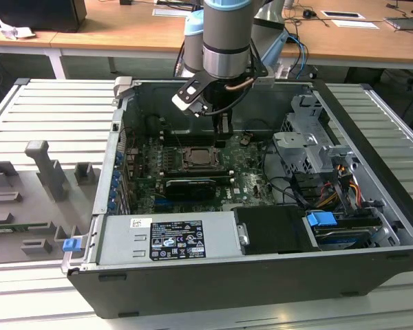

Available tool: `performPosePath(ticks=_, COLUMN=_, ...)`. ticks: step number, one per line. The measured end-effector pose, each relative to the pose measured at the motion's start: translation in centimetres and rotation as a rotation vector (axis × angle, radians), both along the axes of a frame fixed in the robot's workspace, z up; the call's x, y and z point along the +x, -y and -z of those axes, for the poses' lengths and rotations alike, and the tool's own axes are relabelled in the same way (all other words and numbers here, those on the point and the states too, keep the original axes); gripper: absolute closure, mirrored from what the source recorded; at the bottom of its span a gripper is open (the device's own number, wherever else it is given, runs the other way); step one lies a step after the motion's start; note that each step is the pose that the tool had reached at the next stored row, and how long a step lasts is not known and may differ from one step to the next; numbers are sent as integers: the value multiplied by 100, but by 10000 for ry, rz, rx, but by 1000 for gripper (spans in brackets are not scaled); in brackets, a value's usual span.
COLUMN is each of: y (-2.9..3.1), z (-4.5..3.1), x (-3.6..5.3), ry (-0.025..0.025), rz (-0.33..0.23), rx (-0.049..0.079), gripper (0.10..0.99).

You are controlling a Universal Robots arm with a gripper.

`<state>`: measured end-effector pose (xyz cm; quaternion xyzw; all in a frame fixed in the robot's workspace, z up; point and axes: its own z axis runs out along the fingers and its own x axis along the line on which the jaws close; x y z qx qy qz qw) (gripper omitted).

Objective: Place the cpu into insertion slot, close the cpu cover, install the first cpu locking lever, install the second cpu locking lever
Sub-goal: 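Close the cpu cover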

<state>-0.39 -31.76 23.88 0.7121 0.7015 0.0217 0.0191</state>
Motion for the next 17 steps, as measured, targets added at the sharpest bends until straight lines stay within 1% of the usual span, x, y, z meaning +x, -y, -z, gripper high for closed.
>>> performPosePath(ticks=3, y=0, z=15, x=-41, ry=0, rz=0, rx=0, gripper=980)
performPosePath(ticks=17, y=0, z=28, x=-106, ry=0, rz=0, rx=0, gripper=980)
